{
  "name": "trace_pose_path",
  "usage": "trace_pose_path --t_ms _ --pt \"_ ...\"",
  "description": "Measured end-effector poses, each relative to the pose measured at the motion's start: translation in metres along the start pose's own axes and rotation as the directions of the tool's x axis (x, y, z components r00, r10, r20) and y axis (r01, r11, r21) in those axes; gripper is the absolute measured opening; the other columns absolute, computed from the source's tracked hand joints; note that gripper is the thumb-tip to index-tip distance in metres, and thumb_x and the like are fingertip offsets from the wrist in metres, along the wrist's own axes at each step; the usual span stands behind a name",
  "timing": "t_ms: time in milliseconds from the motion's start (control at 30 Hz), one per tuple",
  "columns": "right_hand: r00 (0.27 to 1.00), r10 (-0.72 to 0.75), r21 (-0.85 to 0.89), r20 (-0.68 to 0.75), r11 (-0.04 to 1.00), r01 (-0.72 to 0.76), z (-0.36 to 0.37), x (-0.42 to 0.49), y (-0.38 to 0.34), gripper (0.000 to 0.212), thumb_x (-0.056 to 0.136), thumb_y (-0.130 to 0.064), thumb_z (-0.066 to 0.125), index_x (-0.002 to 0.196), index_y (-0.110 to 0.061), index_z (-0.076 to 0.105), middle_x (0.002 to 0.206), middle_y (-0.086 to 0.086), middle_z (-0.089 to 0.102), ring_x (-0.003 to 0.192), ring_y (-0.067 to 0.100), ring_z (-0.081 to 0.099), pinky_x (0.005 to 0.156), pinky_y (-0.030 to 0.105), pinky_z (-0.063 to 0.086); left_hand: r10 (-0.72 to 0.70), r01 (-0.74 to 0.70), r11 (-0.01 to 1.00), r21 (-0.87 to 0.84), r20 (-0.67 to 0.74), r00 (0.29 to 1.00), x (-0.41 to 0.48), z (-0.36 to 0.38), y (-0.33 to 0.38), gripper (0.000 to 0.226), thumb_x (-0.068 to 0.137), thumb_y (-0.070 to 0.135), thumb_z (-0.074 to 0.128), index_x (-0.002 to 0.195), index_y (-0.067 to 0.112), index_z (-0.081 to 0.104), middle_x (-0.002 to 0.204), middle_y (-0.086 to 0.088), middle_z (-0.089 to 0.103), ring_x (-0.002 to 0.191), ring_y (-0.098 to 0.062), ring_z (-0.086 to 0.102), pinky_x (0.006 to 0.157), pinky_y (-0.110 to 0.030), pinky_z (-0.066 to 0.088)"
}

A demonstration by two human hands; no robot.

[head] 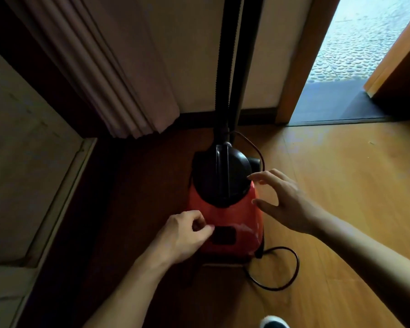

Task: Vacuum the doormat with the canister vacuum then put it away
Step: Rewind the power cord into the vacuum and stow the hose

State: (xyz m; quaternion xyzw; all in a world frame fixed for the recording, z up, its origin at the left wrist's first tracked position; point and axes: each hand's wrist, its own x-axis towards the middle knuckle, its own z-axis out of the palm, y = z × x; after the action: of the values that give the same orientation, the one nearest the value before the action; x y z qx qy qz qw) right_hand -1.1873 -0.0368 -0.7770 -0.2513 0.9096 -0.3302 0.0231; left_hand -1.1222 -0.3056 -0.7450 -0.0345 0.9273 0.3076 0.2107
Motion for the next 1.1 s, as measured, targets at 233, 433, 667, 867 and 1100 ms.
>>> trace_pose_path --t_ms 233,433,667,867,1100 --pt "0.99 0.085 0.1 -0.109 0.992 -0.074 -0.005 0.033 0.016 0.047 0.086 -0.022 0.076 0.128 -0.028 0.057 0.12 -0.007 0.061 0.11 0.01 0.062 0.086 0.01 0.041 0.072 -0.06 0.996 0.063 -0.215 0.974 0.003 -0.016 0.009 0.02 0.09 0.045 0.061 0.077 0.03 0.061 0.067 0.012 0.063 0.06 0.0 0.06 0.049 -0.011 0.042" --pt "0.97 0.097 0.152 -0.224 0.986 -0.063 -0.005 0.086 0.026 0.038 0.088 -0.014 0.071 0.124 -0.021 0.062 0.118 -0.002 0.065 0.107 0.014 0.065 0.093 0.036 0.055 0.136 -0.086 0.988 0.132 -0.446 0.884 0.045 -0.047 0.016 0.014 0.088 0.033 0.064 0.078 0.024 0.064 0.066 0.011 0.063 0.063 -0.005 0.061 0.058 -0.026 0.052" --pt "0.963 0.112 0.117 -0.244 0.99 -0.085 -0.005 0.141 0.037 0.037 0.092 -0.01 0.067 0.129 -0.016 0.062 0.122 -0.001 0.064 0.105 0.004 0.058 0.087 0.013 0.047 0.198 -0.221 0.975 -0.018 -0.378 0.904 0.151 -0.058 0.026 0.024 0.088 0.037 0.066 0.108 0.024 0.063 0.108 0.003 0.062 0.1 -0.012 0.058 0.085 -0.023 0.044" --pt "0.982 0.112 0.046 -0.153 0.993 -0.106 0.011 0.162 0.054 0.031 0.09 -0.017 0.067 0.121 -0.018 0.067 0.112 0.003 0.063 0.101 0.023 0.063 0.085 0.04 0.054 0.205 -0.232 0.965 -0.118 -0.204 0.957 0.185 -0.06 0.021 0.002 0.091 0.041 0.064 0.089 0.041 0.064 0.099 0.014 0.068 0.102 -0.009 0.062 0.085 -0.025 0.046" --pt "0.987 0.159 0.011 -0.033 0.987 -0.158 0.0 0.153 0.071 0.018 0.099 -0.025 0.061 0.086 -0.013 0.067 0.073 -0.009 0.064 0.068 0.003 0.061 0.06 0.015 0.044 0.288 -0.301 0.944 -0.136 -0.109 0.951 0.186 -0.067 0.03 0.018 0.092 0.027 0.066 0.08 0.039 0.066 0.088 0.014 0.07 0.09 -0.002 0.063 0.084 -0.025 0.047"
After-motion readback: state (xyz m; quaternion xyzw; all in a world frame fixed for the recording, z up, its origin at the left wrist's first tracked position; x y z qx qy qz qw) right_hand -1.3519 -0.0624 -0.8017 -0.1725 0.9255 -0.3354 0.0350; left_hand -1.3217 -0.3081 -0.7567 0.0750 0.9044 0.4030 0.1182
